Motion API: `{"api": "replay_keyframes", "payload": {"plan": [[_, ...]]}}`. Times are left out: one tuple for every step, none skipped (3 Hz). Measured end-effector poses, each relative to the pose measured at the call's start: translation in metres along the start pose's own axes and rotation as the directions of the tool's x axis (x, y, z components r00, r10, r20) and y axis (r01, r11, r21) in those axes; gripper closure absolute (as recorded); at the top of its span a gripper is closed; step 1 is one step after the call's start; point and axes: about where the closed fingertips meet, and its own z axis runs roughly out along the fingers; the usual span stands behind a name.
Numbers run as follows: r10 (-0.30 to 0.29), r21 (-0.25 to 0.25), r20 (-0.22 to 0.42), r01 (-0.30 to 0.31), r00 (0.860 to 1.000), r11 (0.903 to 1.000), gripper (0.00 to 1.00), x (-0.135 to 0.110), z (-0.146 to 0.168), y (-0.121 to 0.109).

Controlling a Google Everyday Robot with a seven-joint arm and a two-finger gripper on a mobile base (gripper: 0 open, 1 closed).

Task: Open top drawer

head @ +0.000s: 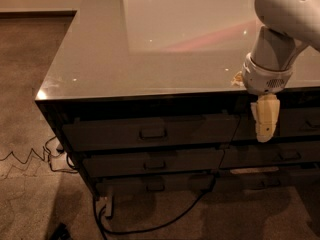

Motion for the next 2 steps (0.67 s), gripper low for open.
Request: {"api": "replay_keyframes", "payload": {"plan": [[0.0, 0.008, 0.002, 0.0, 1.0, 1.0, 0.0, -0.001, 0.0, -0.001], [0.002, -0.007, -0.027, -0.002, 1.0, 1.0, 0.0, 0.003, 0.019, 0.015]]}}
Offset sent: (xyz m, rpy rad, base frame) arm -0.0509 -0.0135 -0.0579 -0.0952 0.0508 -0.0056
